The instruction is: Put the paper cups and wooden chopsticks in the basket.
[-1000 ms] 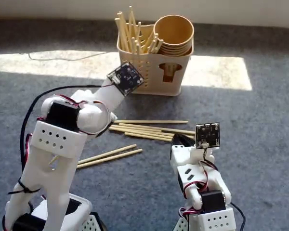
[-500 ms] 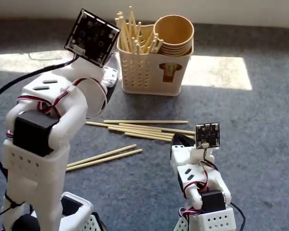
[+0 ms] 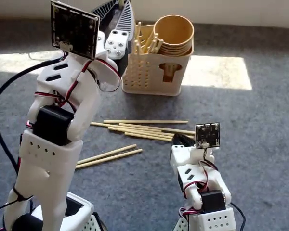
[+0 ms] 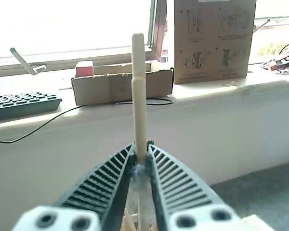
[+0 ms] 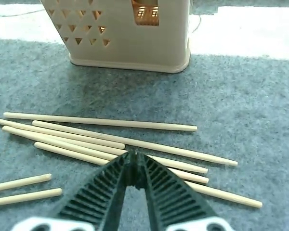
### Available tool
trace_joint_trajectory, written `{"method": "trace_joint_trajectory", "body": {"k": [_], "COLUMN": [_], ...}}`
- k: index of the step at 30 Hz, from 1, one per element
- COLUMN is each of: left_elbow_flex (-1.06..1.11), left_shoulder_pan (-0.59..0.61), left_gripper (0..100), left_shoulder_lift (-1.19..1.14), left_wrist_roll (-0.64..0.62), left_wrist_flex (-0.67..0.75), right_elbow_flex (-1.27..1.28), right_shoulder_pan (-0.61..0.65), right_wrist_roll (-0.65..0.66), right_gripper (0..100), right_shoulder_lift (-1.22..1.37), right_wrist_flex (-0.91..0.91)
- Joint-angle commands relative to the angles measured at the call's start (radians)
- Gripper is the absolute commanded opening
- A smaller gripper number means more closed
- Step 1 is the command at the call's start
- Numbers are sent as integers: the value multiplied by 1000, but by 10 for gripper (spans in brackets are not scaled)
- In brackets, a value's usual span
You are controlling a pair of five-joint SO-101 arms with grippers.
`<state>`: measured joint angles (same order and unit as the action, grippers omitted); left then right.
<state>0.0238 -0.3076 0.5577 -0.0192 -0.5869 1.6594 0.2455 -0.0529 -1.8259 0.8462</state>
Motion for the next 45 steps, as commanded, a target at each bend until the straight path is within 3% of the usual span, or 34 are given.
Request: {"method": "trace_joint_trajectory", "body": {"k": [1,11,19,28,34,41,45], "left_elbow_flex": [59,137,62,71,71,53,-25], "left_shoulder_pan": [-13,41,102,94,99,113,119], "left_gripper": [6,6,6,8,18,167,185], "left_shoulder_lift": [22,-65,-274,-351,-360,-352,-358], "left_wrist_roll": [-12,-14,-17,-17,-17,-91,-89], "left_wrist_flex": [204,387,391,384,279,54,-78], "right_elbow_flex": [-4,-4,-4,-4,-4,-4,-4], "right_shoulder_pan": [-1,-1,-1,-1,-1,-1,-1], "right_wrist_roll": [-2,-2,-2,-2,-2,-2,-2], "right_gripper": [6,6,6,6,6,6,6], "right_shoulder_lift": [-12,-12,-12,-12,-12,-12,-12], "right_wrist_flex": [-15,-15,-15,-15,-15,-15,-15]}}
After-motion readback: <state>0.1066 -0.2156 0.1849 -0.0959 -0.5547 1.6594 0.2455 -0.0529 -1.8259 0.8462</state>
